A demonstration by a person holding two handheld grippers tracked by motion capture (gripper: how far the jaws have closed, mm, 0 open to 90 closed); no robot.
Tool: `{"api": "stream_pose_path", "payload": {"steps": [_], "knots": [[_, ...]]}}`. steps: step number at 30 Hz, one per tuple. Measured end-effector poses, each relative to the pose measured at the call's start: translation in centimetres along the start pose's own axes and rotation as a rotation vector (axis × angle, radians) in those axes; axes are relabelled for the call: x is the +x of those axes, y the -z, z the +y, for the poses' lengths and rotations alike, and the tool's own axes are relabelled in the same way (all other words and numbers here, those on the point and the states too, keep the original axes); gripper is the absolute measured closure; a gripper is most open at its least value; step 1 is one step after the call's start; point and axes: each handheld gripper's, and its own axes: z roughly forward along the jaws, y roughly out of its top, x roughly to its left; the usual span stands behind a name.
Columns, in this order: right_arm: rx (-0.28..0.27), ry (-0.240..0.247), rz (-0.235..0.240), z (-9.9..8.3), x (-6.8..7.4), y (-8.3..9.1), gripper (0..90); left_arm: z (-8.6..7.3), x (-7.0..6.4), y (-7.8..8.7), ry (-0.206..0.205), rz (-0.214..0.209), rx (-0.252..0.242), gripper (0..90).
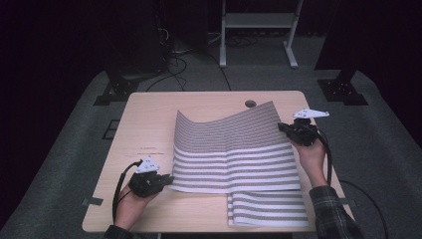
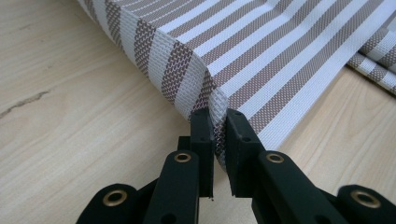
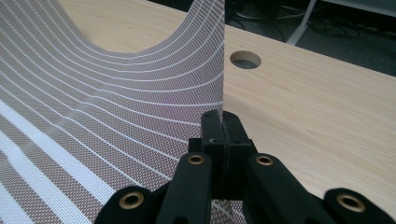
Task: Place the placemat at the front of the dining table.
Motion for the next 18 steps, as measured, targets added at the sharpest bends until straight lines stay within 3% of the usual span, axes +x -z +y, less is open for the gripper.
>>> {"api": "stream_pose_path", "payload": {"steps": [5,7,10,14,18], "knots": [[0.015,-0.02,0.0,-0.2,-0.4,-1.0,88.9,-0.3,0.2,-0.4,0.003,0.011,0.019,78.7],[0.008,-0.012,-0.019,-0.2,-0.3,-1.1,74.3,-0.4,0.3,-0.4,0.001,0.02,0.018,73.6],[-0.001,0.0,-0.037,-0.1,-0.2,-0.8,62.7,-0.6,0.6,-0.1,0.005,0.041,0.011,62.1],[-0.002,0.001,-0.052,-0.3,-0.2,-0.2,57.0,-0.7,1.0,0.7,0.017,0.058,-0.033,50.9],[0.021,0.003,-0.038,-0.7,0.0,0.5,52.9,-0.7,1.2,1.3,0.027,0.073,-0.064,46.7]]}}
